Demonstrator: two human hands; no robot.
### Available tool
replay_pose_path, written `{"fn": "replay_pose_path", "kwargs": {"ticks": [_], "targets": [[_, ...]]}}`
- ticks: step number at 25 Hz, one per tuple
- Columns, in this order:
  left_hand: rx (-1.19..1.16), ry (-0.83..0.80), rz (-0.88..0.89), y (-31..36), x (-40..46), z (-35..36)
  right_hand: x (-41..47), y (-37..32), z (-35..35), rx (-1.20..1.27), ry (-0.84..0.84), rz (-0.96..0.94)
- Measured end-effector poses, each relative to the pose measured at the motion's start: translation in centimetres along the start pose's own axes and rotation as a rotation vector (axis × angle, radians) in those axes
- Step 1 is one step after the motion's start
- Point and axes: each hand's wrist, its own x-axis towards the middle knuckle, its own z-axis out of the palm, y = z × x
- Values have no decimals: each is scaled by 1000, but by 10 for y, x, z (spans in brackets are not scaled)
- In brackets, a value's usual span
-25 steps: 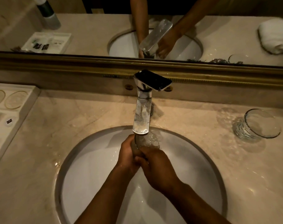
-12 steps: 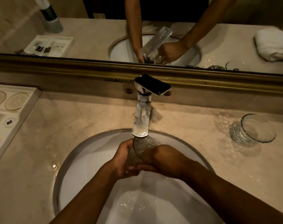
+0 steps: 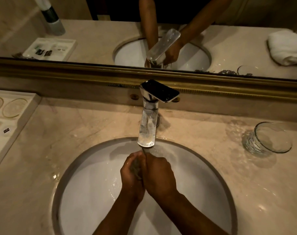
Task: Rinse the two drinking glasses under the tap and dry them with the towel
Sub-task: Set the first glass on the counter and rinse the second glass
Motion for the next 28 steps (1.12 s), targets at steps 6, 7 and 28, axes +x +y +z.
{"fn": "replay_pose_path", "kwargs": {"ticks": [6,7,28], "targets": [[53,40,-56,-4,8,-2,7,-6,6,-170,-24,-29],[70,22,-61,3,11,-2,4,-3,4,-182,-54,-146],[322,17,99,8,-3,5,14,-9,19,299,178,419]]}}
